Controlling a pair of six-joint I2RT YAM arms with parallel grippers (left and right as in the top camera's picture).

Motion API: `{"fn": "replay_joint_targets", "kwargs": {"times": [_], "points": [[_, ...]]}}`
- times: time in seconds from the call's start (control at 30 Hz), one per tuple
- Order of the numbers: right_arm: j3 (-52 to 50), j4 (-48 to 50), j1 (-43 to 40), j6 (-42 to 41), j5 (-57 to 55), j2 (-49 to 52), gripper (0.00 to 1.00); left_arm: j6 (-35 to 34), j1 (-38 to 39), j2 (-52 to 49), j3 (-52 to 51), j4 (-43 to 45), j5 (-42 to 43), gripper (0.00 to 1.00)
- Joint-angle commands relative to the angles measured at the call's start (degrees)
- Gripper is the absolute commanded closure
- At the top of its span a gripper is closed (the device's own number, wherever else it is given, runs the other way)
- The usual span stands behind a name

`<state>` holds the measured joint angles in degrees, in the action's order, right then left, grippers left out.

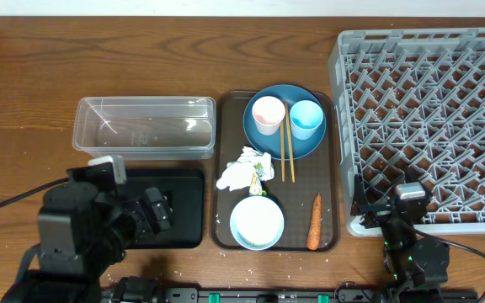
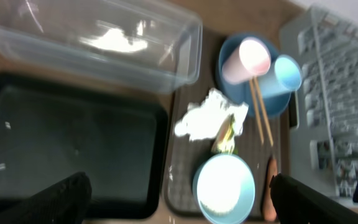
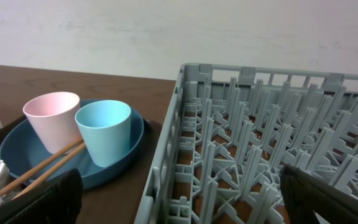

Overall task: Sort waste into correct bins and load items into the dishwasher rack
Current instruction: 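Reach the left gripper to the green wrapper on the brown tray and grasp it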

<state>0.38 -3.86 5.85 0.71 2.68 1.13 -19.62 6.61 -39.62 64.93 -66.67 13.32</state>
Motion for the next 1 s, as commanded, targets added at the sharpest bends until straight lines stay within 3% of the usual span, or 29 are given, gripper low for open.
{"fn": "replay_joint_targets", "kwargs": {"times": [0.0, 0.27, 0.57, 0.97], "points": [[-0.07, -0.24, 0.17, 0.66, -0.33, 0.04, 0.01, -0.15, 1.62, -0.94, 1.05, -1.46, 1.36, 0.06], [-0.07, -0.26, 0.17, 0.66, -0.31, 0.04, 0.01, -0.57, 6.47, -2.86, 1.05, -1.44, -4.00, 0.06], [-0.07, -0.24, 0.17, 0.66, -0.33, 0.04, 0.01, -2.12, 13.27, -11.72, 1.05, -0.61, -4.20, 0.06], [-0.07, -0.26, 0.17, 0.66, -0.33, 0.04, 0.01, -12.28, 30.60, -23.65, 1.05, 2.38, -16.68, 0.06]]}}
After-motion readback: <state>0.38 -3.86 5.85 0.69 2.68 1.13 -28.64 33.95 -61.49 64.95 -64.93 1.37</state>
